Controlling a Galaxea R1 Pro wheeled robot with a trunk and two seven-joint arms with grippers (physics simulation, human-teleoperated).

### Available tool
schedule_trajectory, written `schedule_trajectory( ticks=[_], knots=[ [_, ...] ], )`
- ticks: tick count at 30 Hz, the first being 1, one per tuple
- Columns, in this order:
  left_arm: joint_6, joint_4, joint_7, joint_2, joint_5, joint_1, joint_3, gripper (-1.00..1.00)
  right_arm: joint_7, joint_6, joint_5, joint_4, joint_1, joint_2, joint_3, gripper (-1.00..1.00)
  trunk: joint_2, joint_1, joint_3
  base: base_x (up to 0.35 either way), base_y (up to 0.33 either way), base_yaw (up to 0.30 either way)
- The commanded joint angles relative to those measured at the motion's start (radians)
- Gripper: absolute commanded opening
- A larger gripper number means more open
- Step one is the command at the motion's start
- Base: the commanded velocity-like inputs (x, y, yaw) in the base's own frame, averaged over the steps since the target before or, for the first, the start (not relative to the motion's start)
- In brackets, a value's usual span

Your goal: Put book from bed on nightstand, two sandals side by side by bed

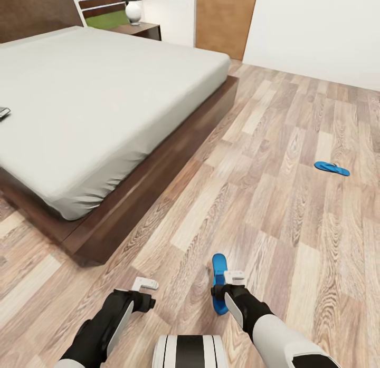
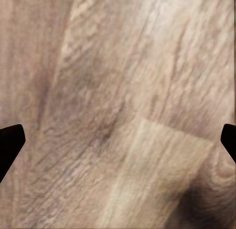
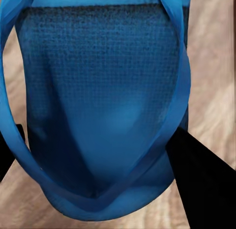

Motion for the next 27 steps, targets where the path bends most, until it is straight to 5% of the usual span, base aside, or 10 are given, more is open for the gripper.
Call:
schedule_trajectory(
  ticks=[1,27],
  knots=[
    [0.004,0.003,-0.001,0.000,-0.001,0.000,-0.003,1.00,-0.004,-0.013,-0.001,-0.002,0.008,0.000,0.001,-1.00,0.000,-0.001,0.003,0.000,0.000,0.000],
    [-0.023,0.042,-0.001,-0.001,-0.003,-0.002,-0.018,1.00,-0.004,-0.135,-0.001,0.007,0.085,-0.005,-0.001,-1.00,0.006,-0.012,0.104,0.000,0.000,0.000]
  ],
)
